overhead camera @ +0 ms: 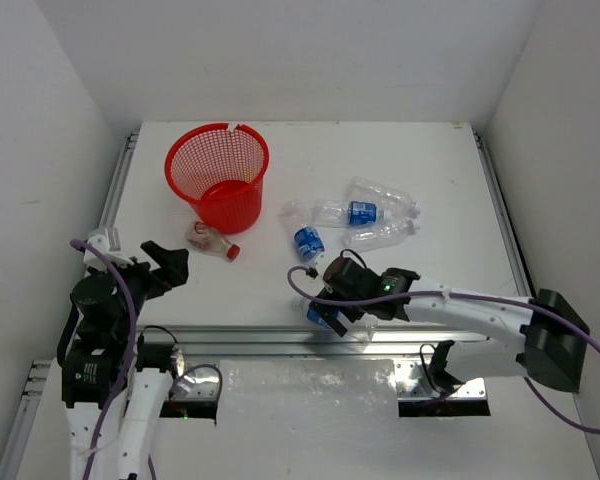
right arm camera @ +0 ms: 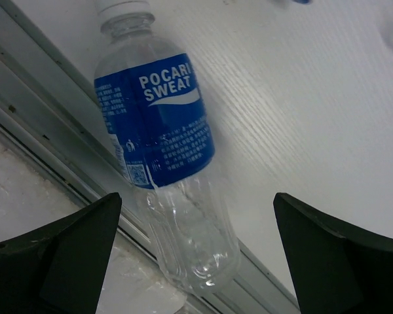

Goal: Put the plastic bottles in the bin

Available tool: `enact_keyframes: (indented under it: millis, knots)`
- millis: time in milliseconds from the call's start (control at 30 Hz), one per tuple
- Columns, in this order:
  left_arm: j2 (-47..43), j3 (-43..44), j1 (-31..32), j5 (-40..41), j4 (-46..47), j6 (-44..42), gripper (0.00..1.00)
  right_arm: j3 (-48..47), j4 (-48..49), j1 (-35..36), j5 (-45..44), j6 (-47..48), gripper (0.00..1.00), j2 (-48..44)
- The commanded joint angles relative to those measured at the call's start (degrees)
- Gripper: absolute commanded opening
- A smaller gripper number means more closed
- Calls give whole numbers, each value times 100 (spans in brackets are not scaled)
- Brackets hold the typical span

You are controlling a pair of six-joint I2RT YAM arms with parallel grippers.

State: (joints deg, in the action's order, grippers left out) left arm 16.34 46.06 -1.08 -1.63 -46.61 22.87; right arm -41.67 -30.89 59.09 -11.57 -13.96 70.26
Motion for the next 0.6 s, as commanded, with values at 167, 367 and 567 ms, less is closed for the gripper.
enact_keyframes:
  millis: [167,367,567]
  knots:
    - [97,8,29,-4,99,24,100,176,733,32,962,183,92,875]
    - [387,-18,29,-609,82,-37,100,423,927,32,929,-81,38,411]
    - [450,-721,29,-3148,1187,419,98,677,1717,24,1148,-695,15,-1662]
